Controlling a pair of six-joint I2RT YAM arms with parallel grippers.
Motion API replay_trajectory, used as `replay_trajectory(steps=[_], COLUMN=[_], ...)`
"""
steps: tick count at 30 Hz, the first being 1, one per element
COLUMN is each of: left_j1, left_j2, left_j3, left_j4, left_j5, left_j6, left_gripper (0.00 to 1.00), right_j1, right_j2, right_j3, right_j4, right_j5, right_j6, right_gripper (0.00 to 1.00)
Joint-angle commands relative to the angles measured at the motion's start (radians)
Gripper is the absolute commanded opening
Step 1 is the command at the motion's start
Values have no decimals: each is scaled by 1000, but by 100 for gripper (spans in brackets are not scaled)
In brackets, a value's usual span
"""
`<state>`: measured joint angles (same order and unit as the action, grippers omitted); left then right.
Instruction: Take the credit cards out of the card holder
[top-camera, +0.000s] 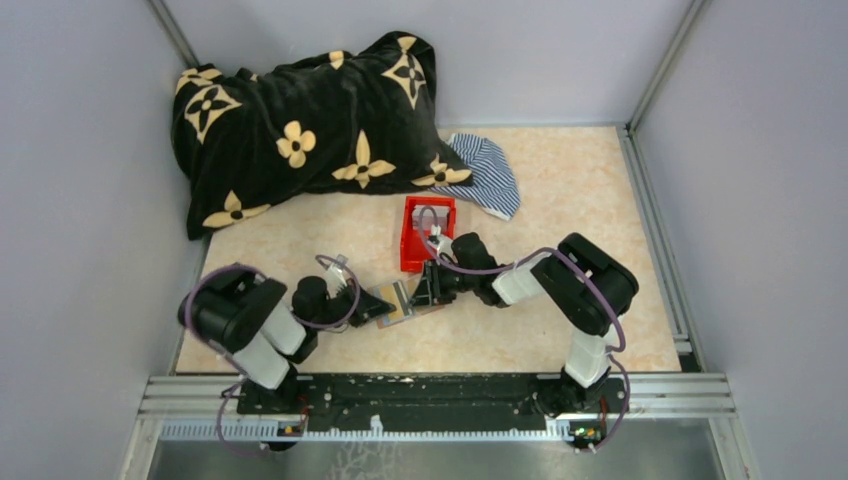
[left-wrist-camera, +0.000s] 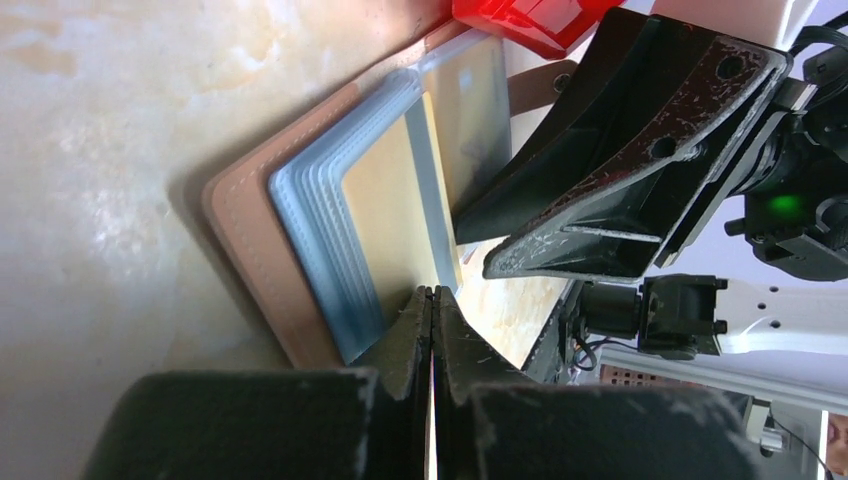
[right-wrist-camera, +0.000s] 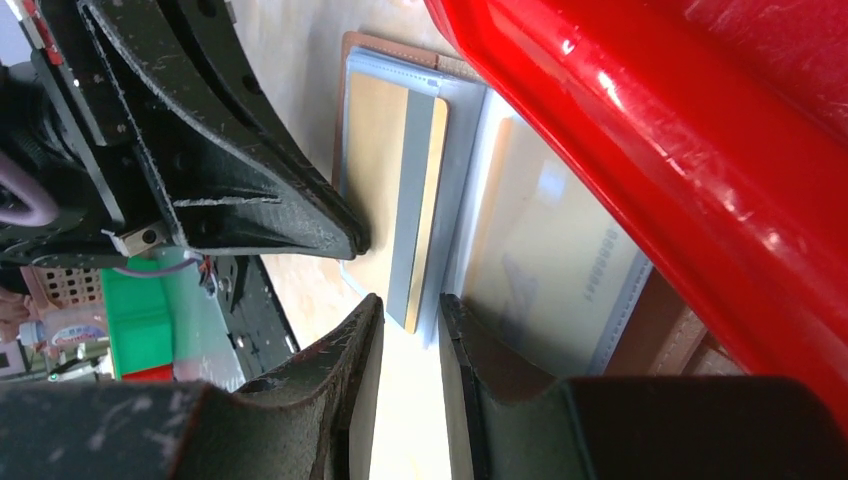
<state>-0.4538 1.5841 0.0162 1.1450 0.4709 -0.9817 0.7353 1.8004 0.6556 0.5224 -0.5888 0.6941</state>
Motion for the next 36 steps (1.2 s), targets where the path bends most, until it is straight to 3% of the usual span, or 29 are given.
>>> replay_trajectory(steps=[1, 15, 21, 25, 32, 36], left_j1=[1, 4, 3, 2, 2, 3], left_j2=[234, 315, 457, 446, 455, 455], left_j3=[-184, -148, -141, -143, -142, -142], left_j4=[231, 213, 354, 359, 361, 363], left_j5=[-24, -26, -3, 0, 2, 5], left_j6=[6, 41, 14, 23, 20, 23], left_gripper=[0, 0, 0, 0, 0, 0], right_j1=[-10, 45, 59, 59, 57, 58], right_j2=[-21, 9, 13, 31, 129, 122], right_j3=[-2, 24, 37, 17, -19, -1], right_j4=[-68, -92, -89, 39, 500, 357], right_j5=[7, -9, -31, -115, -288, -233], right_j6=[-54, -75, -85, -48, 212, 133], right_gripper=[29, 29, 29, 29, 29, 29])
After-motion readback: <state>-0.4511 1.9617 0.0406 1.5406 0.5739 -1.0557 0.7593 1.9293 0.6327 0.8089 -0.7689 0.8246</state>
